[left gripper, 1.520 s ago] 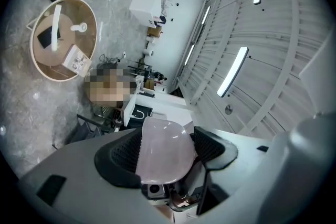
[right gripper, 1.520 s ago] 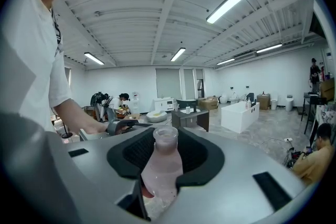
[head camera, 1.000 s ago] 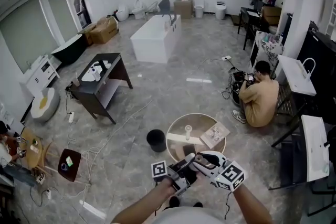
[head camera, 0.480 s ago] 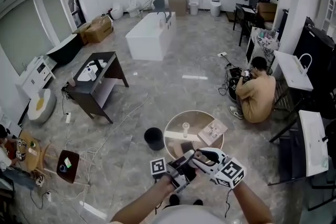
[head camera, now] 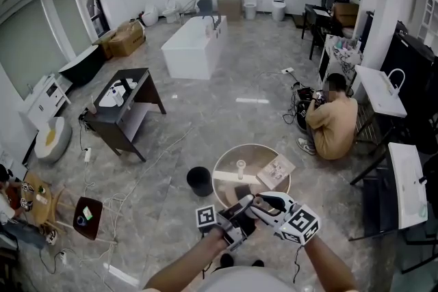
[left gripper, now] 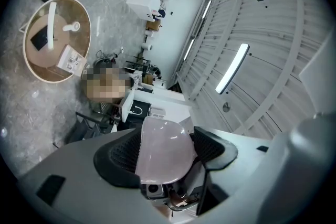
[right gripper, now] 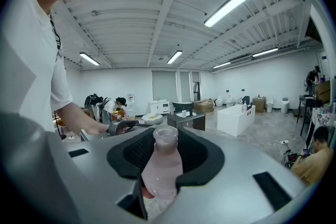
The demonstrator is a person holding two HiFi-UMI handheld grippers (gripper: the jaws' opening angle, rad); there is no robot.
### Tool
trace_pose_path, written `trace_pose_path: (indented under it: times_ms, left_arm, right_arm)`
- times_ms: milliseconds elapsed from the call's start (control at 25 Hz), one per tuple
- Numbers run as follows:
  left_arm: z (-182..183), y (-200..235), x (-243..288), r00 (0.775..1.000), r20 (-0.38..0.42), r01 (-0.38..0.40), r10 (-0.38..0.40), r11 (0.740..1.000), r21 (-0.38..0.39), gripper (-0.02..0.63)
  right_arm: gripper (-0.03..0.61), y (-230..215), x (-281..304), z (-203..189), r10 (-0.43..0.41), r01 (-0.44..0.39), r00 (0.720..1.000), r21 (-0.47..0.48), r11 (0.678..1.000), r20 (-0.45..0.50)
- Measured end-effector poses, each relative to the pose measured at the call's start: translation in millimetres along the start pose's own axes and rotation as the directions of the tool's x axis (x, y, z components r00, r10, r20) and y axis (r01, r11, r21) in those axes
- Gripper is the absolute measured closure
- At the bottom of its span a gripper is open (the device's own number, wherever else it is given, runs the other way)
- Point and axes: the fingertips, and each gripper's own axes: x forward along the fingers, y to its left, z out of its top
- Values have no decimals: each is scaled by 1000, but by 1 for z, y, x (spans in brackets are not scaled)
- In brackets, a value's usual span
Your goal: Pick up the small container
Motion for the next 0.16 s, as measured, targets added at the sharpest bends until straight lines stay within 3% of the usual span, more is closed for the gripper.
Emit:
trace_pose_path:
  times_ms: [160]
  left_arm:
    - [2, 0, -3, 1000, -1, 3, -3, 1000, 1, 296]
  right_arm:
    - [428, 2, 3, -2, -2, 2, 1000, -2, 1000, -7]
